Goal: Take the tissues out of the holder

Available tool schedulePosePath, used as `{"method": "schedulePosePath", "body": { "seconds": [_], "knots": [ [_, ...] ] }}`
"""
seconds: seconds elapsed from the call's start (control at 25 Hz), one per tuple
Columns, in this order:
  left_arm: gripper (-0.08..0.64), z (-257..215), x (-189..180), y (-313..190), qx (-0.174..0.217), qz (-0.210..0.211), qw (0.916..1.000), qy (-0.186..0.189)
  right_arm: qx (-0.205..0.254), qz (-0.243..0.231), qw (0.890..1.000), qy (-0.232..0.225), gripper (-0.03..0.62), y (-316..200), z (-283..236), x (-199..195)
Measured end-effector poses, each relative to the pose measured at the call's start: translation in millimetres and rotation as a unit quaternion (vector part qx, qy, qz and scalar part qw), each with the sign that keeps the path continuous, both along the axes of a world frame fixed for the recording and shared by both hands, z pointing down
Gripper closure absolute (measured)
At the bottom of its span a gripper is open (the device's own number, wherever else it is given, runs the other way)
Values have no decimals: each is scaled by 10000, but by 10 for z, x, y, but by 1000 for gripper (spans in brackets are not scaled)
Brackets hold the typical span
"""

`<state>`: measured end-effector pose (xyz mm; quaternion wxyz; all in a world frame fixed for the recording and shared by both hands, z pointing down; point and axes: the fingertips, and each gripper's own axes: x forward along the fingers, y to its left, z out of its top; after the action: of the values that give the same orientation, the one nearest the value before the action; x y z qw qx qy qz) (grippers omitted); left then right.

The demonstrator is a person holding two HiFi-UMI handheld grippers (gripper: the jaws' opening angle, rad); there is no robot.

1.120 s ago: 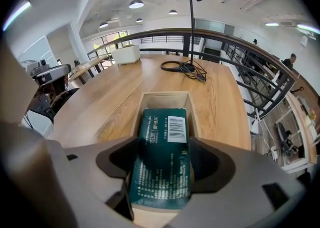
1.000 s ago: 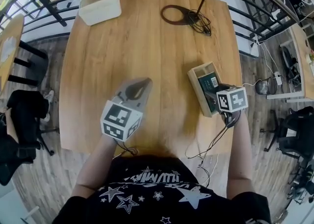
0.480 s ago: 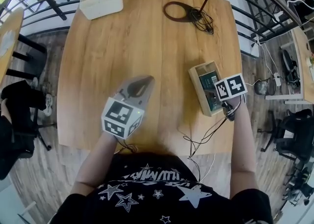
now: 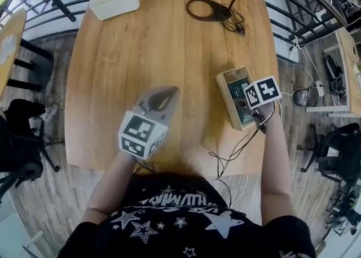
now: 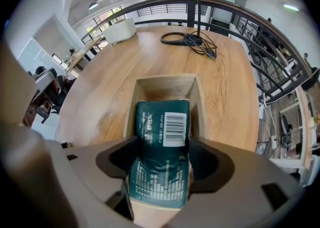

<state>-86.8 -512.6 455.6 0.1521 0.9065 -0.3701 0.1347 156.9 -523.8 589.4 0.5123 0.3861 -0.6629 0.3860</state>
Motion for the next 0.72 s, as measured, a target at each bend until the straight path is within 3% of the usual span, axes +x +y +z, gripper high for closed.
{"method": "schedulePosePath", "body": {
  "seconds": [0.28, 0.4, 0.72],
  "knots": [
    [546, -19, 119, 52, 60, 20, 10000, -37, 355, 32, 9991, -229, 284, 23, -14, 30],
    [546, -52, 167, 67, 86, -5, 10000, -43, 558, -63, 9978, -352, 318, 32, -66, 36],
    [546, -104, 306, 170, 181, -72, 9998, -93, 1292, 38, 9875, -901, 354, 98, -160, 102]
  ]
}}
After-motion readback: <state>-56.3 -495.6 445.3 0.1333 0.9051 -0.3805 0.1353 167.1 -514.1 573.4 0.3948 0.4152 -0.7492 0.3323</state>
